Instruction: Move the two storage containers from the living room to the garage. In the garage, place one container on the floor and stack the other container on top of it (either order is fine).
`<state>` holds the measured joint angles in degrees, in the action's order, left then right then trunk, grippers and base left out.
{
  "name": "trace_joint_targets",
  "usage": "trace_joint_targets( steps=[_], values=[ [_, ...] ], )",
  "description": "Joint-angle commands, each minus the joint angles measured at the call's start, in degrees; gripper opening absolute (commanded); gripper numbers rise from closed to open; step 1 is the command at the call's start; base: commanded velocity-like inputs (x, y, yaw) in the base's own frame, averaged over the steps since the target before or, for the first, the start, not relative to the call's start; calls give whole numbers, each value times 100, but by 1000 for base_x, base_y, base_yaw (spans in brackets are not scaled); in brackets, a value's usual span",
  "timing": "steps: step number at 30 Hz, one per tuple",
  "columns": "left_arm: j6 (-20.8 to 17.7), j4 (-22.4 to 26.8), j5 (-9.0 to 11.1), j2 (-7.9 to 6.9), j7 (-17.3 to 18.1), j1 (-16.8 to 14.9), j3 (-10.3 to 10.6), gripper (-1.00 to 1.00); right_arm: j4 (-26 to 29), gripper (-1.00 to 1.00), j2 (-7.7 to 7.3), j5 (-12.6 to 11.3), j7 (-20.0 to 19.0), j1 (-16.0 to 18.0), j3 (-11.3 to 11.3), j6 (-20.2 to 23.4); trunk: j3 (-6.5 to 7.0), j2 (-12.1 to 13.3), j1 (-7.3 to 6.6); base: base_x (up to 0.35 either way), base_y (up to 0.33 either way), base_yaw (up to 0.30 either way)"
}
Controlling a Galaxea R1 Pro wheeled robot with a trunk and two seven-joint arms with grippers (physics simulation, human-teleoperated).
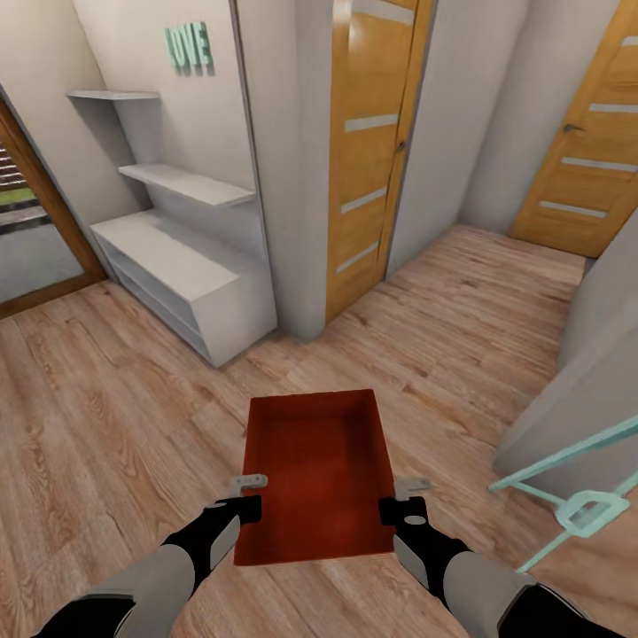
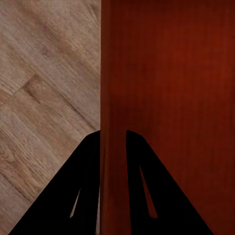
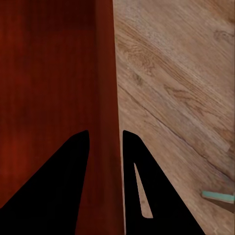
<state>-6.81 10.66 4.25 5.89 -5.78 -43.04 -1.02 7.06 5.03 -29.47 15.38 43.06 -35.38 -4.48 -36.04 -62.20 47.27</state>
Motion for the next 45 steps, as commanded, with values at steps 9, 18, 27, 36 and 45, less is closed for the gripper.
trace_joint_targets(
  steps=[9, 18, 27, 36, 45],
  values=[
    [-39, 7, -29, -61, -63, 6, 160, -100, -3, -100, -11, -15, 36, 9, 237, -44, -4, -3, 3, 323, 0, 0],
    [-39, 7, -29, -61, -63, 6, 159, -100, -3, -100, -11, -15, 36, 9, 240, -44, -4, -3, 3, 323, 0, 0],
    [-39, 7, -29, -61, -63, 6, 159, -100, -3, -100, -11, -15, 44, 9, 241, -44, -24, -3, 3, 323, 0, -181],
    [-39, 7, -29, -61, -63, 6, 159, -100, -3, -100, -11, -15, 44, 9, 242, -44, -54, -3, 3, 323, 0, -229],
    [-39, 7, -29, -61, -63, 6, 160, -100, -3, -100, -11, -15, 38, 9, 241, -44, -83, -3, 3, 323, 0, -198]
  ],
)
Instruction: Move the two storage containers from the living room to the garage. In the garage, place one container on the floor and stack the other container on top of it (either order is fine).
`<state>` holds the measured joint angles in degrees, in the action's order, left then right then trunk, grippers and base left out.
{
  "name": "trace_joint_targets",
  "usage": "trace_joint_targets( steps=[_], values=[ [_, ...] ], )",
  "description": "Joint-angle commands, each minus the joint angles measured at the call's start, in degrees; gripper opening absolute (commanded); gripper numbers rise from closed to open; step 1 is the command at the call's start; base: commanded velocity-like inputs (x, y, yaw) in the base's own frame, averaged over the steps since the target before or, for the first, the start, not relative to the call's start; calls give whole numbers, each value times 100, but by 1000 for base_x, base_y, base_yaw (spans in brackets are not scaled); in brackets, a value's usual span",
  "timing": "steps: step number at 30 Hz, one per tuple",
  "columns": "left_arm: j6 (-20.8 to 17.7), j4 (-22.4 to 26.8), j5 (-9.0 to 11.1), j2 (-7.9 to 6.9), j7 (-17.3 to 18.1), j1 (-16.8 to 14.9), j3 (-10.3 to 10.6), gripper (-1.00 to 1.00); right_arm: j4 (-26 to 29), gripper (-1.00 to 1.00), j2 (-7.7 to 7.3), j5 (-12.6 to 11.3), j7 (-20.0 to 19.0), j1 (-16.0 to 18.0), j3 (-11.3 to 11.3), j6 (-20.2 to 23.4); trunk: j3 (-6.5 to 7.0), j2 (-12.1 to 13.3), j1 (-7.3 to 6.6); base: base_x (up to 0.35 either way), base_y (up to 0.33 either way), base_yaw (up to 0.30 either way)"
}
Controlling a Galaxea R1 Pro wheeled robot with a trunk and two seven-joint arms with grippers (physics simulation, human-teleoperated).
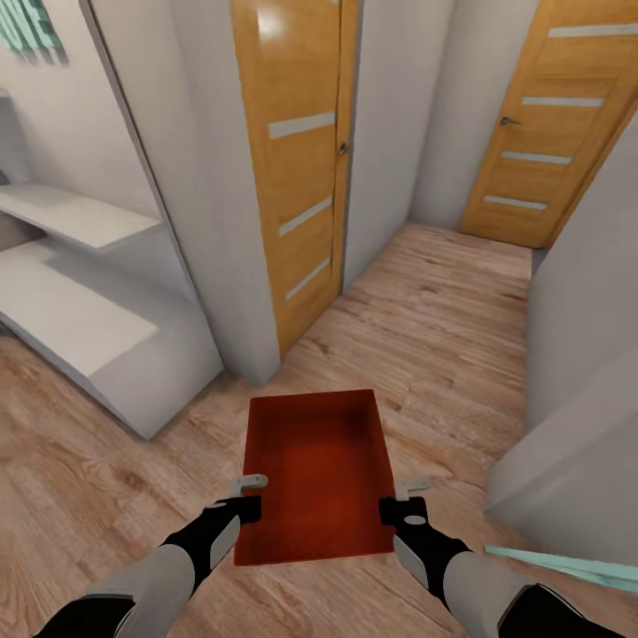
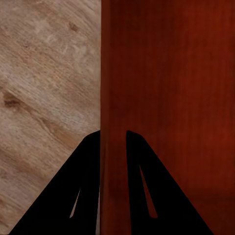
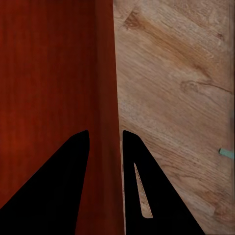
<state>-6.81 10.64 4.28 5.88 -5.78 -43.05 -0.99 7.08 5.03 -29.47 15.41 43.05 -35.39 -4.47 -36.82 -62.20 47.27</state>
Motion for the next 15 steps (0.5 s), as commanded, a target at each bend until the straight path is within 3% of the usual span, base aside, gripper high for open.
trace_joint_targets(
  steps=[1, 15],
  values=[
    [-40, 8, -32, -61, -64, 7, 158, -100, -5, -100, -11, -15, 36, 10, 240, -45, -7, -3, 3, 323, 0, -167],
    [-40, 8, -32, -61, -64, 7, 156, -100, -5, -100, -11, -15, 33, 10, 243, -45, -12, -3, 3, 323, 0, -33]
  ],
)
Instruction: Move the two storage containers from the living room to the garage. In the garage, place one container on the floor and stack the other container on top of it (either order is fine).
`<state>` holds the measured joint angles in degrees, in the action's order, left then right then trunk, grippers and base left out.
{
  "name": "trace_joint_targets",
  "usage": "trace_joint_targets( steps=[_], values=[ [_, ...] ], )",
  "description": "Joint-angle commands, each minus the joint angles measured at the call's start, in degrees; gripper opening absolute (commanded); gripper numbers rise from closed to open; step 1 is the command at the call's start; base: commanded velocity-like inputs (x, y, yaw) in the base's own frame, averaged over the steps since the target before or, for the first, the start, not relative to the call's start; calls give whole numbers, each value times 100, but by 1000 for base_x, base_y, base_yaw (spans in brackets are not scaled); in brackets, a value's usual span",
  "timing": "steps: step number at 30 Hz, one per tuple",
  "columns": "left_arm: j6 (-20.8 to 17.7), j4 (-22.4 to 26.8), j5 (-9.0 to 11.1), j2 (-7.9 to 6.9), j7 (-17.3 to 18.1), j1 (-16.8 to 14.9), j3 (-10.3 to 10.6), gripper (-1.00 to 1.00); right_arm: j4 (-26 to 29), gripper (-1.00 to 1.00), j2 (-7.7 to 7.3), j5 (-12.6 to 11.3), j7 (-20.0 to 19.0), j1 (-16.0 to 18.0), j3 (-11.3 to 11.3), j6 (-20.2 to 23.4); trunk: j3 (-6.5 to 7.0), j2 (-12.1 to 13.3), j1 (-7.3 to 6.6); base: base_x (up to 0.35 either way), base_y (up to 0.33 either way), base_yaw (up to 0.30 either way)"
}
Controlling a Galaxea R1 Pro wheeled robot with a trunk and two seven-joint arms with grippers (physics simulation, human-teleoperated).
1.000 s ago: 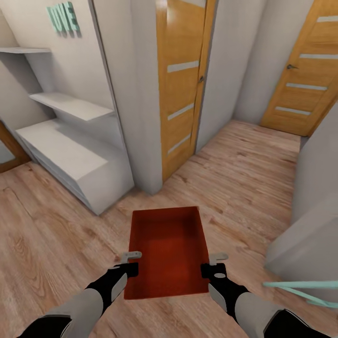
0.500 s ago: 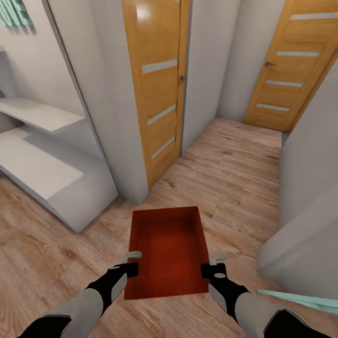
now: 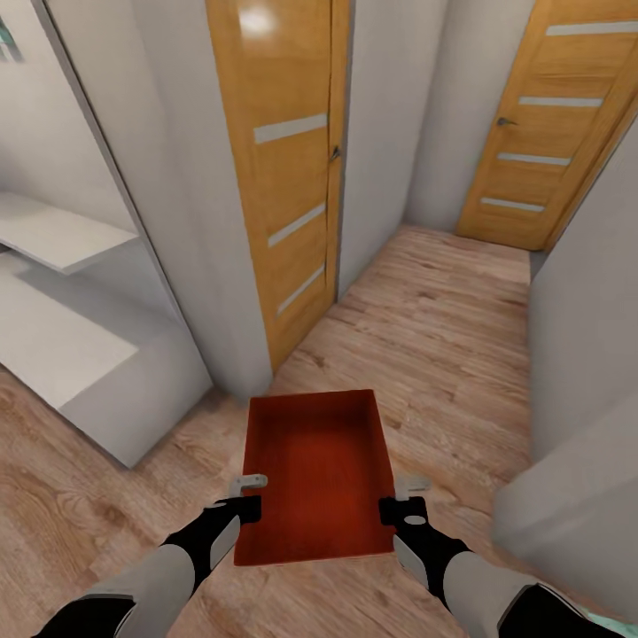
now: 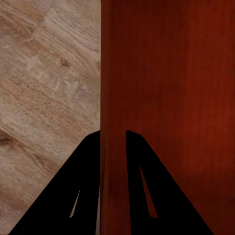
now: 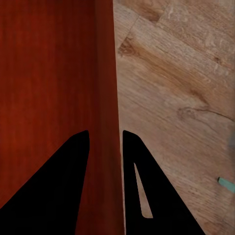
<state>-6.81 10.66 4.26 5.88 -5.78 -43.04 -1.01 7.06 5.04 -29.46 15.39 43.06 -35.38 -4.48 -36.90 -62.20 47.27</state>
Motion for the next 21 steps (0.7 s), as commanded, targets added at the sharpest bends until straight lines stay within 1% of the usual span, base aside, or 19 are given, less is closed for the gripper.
trace_joint_targets(
  steps=[1, 21],
  values=[
    [-39, 7, -30, -61, -64, 6, 158, -100, -3, -100, -11, -16, 35, 9, 242, -44, -4, -3, 3, 323, 0, 0],
    [-39, 7, -30, -61, -64, 6, 159, -100, -3, -100, -11, -16, 39, 9, 241, -57, 26, -3, 3, 323, 0, -1]
  ],
)
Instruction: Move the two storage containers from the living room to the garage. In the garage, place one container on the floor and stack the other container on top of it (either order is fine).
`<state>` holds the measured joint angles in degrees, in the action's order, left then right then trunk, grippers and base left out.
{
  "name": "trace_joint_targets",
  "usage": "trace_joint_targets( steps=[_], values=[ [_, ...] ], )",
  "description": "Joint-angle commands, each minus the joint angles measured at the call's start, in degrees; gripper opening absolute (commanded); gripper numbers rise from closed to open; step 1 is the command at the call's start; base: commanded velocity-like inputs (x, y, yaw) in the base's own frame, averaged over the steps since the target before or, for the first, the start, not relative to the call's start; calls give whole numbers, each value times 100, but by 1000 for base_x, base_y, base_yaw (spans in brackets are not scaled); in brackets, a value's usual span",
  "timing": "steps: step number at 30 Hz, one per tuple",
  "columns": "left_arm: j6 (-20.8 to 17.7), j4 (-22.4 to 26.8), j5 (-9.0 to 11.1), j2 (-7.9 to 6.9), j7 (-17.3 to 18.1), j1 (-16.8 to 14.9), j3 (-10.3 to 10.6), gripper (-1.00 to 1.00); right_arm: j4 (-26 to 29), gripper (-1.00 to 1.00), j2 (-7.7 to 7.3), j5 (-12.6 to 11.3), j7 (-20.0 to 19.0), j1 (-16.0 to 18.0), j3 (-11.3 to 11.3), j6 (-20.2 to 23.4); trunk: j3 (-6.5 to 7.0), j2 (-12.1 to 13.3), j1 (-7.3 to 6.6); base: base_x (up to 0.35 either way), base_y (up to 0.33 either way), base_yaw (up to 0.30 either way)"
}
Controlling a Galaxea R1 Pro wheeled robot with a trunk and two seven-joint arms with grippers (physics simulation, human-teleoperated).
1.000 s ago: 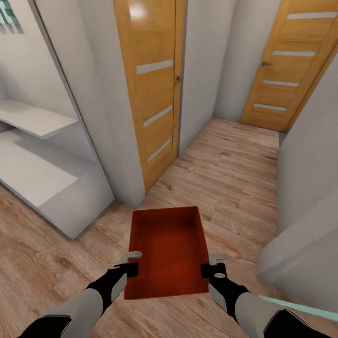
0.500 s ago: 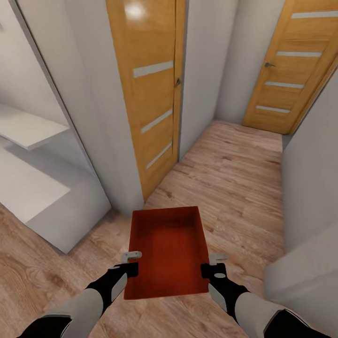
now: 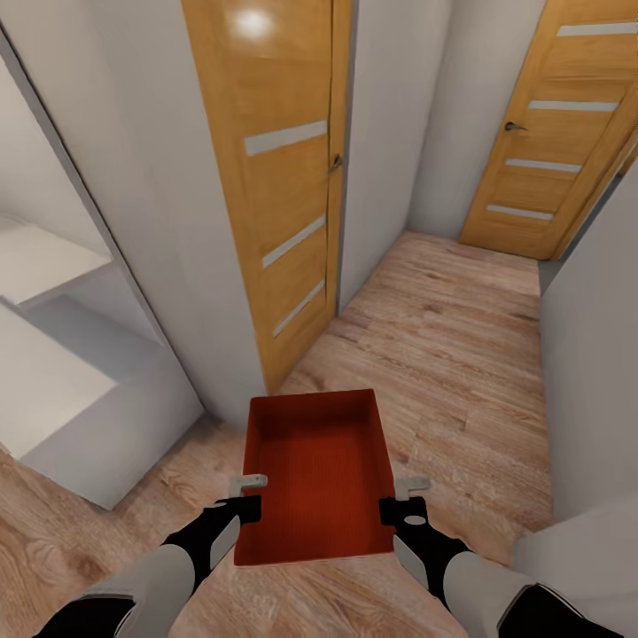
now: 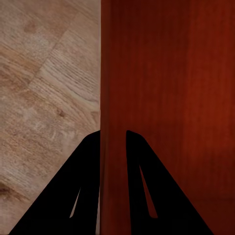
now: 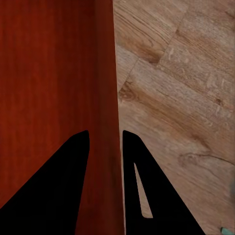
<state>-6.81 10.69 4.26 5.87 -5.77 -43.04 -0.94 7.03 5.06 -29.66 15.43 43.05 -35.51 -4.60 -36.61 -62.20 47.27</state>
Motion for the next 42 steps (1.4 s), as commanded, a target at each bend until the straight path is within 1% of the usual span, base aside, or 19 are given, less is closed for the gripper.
trace_joint_targets(
  steps=[1, 17, 29, 37, 42],
  values=[
    [-40, 3, -31, -60, -64, 6, 152, -100, 0, -100, -14, 4, 36, 10, 254, -44, -4, -3, 3, 323, 0, -73],
    [-40, 3, -31, -60, -64, 6, 154, -100, 0, -100, -14, 4, 35, 10, 255, -41, -1, -3, 3, 323, 0, -206],
    [-40, 3, -31, -60, -56, 6, 154, -100, 0, -100, -14, 4, 30, 10, 255, -41, 44, -3, 3, 323, 0, -223],
    [-40, 3, -31, -60, -55, 6, 153, -100, 0, -100, -14, 4, 30, 10, 251, -41, 51, -3, 3, 323, 0, -38],
    [-40, 3, -31, -60, -55, 6, 151, -100, 0, -100, -14, 4, 33, 10, 255, -41, 66, -3, 3, 323, 0, -158]
  ],
)
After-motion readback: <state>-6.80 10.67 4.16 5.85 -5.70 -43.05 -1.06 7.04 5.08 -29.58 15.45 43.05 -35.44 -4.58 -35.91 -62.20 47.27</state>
